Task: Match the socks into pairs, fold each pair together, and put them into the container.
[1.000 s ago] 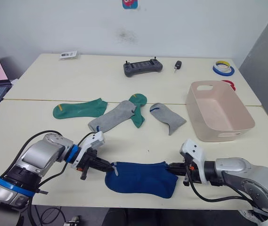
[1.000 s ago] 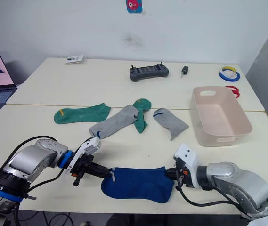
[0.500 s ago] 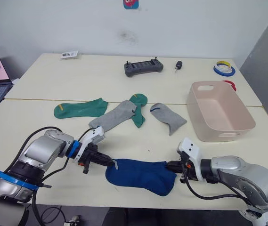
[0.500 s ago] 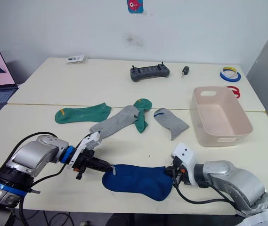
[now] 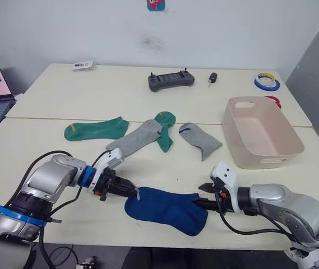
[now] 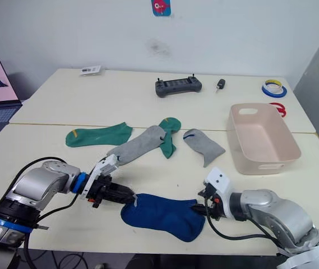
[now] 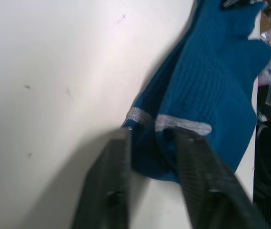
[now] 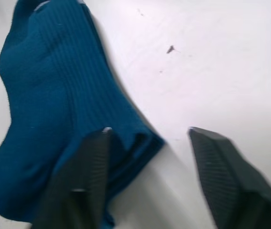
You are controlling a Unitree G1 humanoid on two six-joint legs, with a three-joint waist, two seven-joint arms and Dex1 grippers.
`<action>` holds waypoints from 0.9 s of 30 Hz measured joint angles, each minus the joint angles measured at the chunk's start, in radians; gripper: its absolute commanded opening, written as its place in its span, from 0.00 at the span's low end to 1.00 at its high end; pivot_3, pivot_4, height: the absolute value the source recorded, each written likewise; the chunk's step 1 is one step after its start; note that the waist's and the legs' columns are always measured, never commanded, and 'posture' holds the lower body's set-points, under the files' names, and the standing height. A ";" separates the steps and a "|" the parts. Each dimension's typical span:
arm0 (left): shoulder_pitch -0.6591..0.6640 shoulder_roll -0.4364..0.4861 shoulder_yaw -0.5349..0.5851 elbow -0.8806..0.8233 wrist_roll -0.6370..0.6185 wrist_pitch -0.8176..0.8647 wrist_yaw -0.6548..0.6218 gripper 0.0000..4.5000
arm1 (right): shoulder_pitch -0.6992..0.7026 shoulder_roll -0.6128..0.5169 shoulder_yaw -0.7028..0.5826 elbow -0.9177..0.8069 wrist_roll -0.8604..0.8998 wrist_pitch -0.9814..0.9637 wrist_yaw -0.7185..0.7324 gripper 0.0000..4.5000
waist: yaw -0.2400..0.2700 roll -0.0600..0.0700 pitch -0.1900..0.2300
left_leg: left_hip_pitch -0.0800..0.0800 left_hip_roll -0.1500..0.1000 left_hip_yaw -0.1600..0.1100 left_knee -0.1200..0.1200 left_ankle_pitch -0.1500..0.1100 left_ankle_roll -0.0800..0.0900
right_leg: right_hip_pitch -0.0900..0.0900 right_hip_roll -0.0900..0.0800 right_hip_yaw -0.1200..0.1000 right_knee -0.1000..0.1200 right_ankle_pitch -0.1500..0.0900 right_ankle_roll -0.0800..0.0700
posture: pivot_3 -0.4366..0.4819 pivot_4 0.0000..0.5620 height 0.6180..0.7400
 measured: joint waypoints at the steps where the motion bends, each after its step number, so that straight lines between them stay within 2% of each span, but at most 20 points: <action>1: 0.017 0.001 0.021 -0.009 -0.008 0.001 0.004 0.60 | 0.004 0.000 -0.012 -0.001 0.001 -0.001 0.000 0.93 | 0.000 0.000 0.000 | 0.000 0.000 0.000 0.000 0.000 0.000 | 0.000 0.000 0.000 0.000 0.000 0.000 | 0.48 0.27 1.00; 2: 0.037 0.003 0.043 -0.024 -0.017 0.002 0.016 0.60 | 0.011 -0.001 -0.031 -0.003 0.001 -0.005 0.001 0.99 | 0.000 0.000 0.000 | 0.000 0.000 0.000 0.000 0.000 0.000 | 0.000 -0.001 0.000 0.000 0.000 0.000 | 0.48 0.27 1.00; 6: 0.108 0.043 0.126 -0.063 -0.041 0.028 0.062 0.60 | 0.031 -0.018 -0.099 -0.022 0.003 -0.044 0.015 0.99 | -0.001 0.000 0.000 | 0.000 0.001 -0.001 0.000 0.000 0.000 | 0.000 -0.002 0.000 0.000 0.000 0.000 | 0.48 0.27 1.00; 10: 0.178 0.046 0.271 -0.105 -0.087 0.045 0.130 0.60 | 0.060 -0.034 -0.185 -0.047 0.027 -0.102 0.056 0.99 | 0.000 0.000 0.000 | 0.000 0.001 -0.001 0.000 0.000 0.000 | 0.000 -0.004 0.000 0.000 0.000 0.000 | 0.48 0.27 1.00; 13: 0.193 0.007 0.376 -0.187 -0.156 0.056 0.182 0.46 | 0.069 -0.043 -0.232 -0.089 0.053 -0.161 0.100 0.85 | 0.002 0.000 0.000 | 0.000 0.000 -0.002 0.000 0.000 0.000 | 0.001 -0.005 0.000 -0.001 0.000 0.000 | 0.48 0.27 1.00; 14: 0.198 0.005 0.391 -0.234 -0.183 0.068 0.187 0.39 | 0.073 -0.048 -0.232 -0.112 0.060 -0.176 0.116 0.76 | 0.003 0.000 0.000 | 0.000 0.000 -0.002 0.000 0.000 0.000 | 0.001 -0.006 0.000 -0.001 0.000 0.000 | 0.48 0.27 1.00; 16: 0.223 0.007 0.398 -0.327 -0.213 0.072 0.190 0.26 | 0.087 -0.065 -0.217 -0.149 0.061 -0.199 0.142 0.62 | 0.002 0.000 0.000 | 0.000 -0.001 -0.001 0.000 0.000 0.000 | 0.001 -0.006 0.001 -0.001 0.000 0.000 | 0.48 0.27 1.00; 19: 0.266 0.005 0.340 -0.478 -0.216 0.036 0.195 0.03 | 0.096 -0.076 -0.119 -0.176 0.007 -0.257 0.162 0.37 | 0.001 0.000 0.000 | 0.000 -0.001 0.000 0.000 0.000 0.000 | 0.001 -0.006 0.001 -0.001 0.000 0.000 | 0.48 0.27 1.00; 20: 0.277 0.004 0.312 -0.506 -0.207 0.014 0.195 0.00 | 0.095 -0.072 -0.083 -0.172 -0.021 -0.275 0.162 0.29 | 0.001 0.000 0.000 | 0.001 0.000 0.000 0.000 0.000 0.000 | 0.002 -0.006 0.002 -0.001 0.000 0.000 | 0.48 0.27 1.00; 23: 0.309 -0.012 0.223 -0.525 -0.122 -0.089 0.218 0.00 | 0.078 -0.047 0.039 -0.128 -0.123 -0.337 0.158 0.05 | 0.001 0.000 0.000 | 0.003 0.000 0.000 -0.001 0.000 0.000 | 0.003 -0.005 0.002 -0.001 0.000 0.000 | 0.48 0.27 1.00; 24: 0.312 -0.024 0.187 -0.510 -0.079 -0.134 0.233 0.00 | 0.064 -0.035 0.086 -0.104 -0.156 -0.352 0.158 0.01 | 0.001 0.000 0.000 | 0.003 0.000 0.000 -0.001 0.000 0.000 | 0.003 -0.005 0.002 -0.001 0.000 0.000 | 0.48 0.27 1.00; 27: 0.313 -0.074 0.123 -0.436 0.013 -0.229 0.279 0.00 | 0.033 -0.024 0.186 -0.049 -0.246 -0.391 0.164 0.01 | 0.001 0.000 0.000 | 0.003 -0.001 0.001 -0.001 0.000 0.000 | 0.003 -0.005 0.001 -0.001 0.000 0.000 | 0.48 0.27 1.00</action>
